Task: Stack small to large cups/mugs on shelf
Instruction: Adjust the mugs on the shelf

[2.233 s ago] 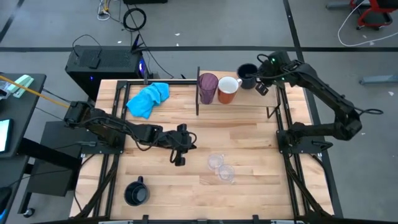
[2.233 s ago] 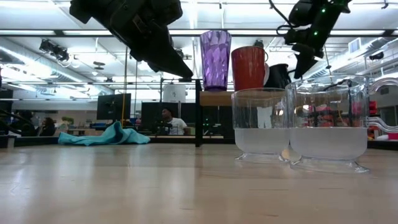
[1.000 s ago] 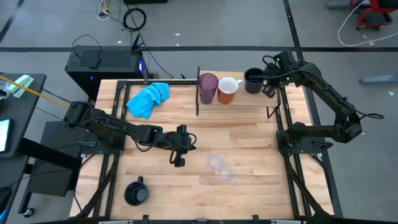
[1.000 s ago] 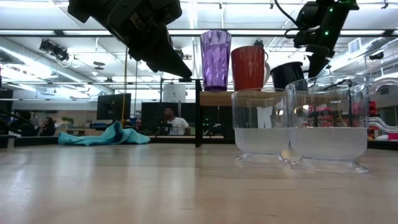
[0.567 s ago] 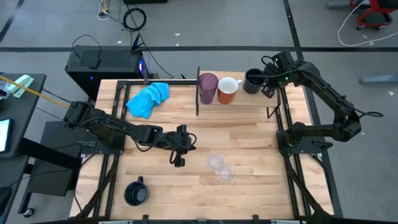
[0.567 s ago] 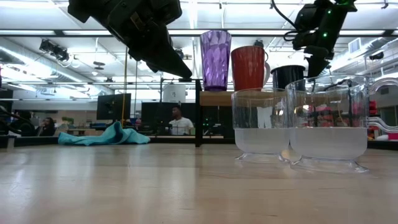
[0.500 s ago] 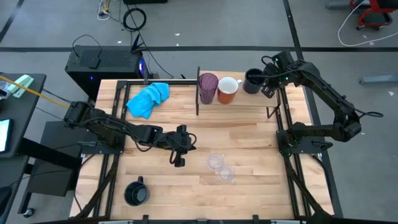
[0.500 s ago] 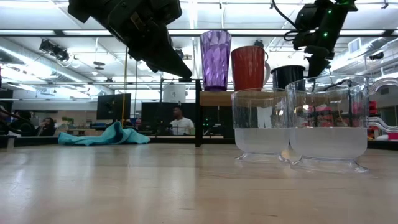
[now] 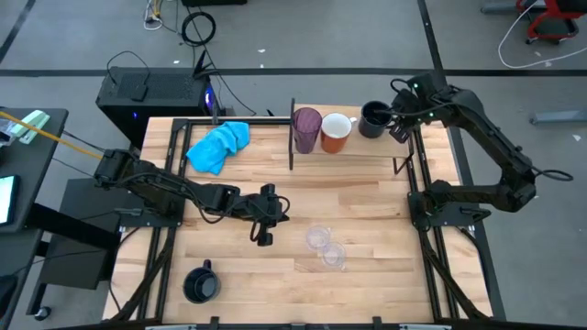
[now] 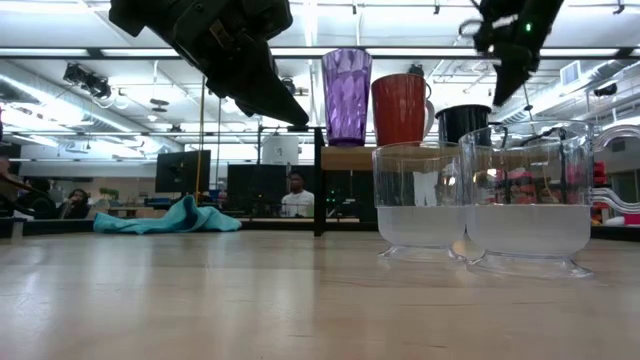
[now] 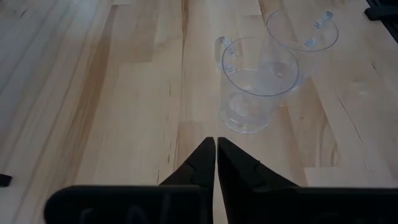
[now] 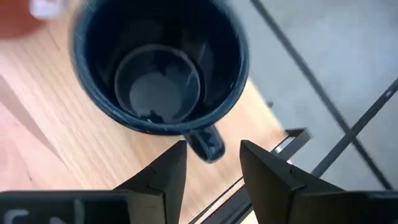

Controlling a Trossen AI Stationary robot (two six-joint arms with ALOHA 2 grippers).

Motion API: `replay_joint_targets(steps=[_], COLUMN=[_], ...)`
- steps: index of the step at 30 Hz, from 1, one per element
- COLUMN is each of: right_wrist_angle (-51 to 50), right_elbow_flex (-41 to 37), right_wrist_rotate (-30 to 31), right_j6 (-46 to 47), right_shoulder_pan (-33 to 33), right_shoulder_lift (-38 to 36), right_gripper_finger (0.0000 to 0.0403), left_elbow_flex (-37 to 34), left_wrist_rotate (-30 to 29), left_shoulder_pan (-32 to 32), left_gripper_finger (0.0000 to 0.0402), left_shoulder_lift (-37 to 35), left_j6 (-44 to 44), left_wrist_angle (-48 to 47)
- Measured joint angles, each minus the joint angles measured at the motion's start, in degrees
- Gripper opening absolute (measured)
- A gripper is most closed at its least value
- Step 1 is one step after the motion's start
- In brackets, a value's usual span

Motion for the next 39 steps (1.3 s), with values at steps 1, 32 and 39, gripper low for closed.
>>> replay_joint_targets(steps=[1, 32, 39], right_wrist_angle=[-0.2, 6.78, 8.14], right_elbow_flex=[1.18, 4.32, 4.3], right_wrist_rotate=[-0.03, 0.92, 0.96], right_j6=[0.34, -9.43, -10.64], right_shoulder_pan=[0.76, 22.87, 20.93], right_shoulder_lift=[-0.22, 12.39, 13.44], right_gripper_finger=[0.0158, 0.0093, 0.0082], left_elbow_flex=[0.0, 0.0, 0.0], left_wrist_rotate=[-0.01, -0.01, -0.01], left_shoulder_pan=[0.0, -0.02, -0.02], left_gripper_finger=[0.0022, 0.0024, 0.0015], left_shoulder_lift=[0.0, 0.0, 0.0], left_j6=[0.0, 0.46, 0.5], left_wrist_angle=[0.0, 0.0, -0.09])
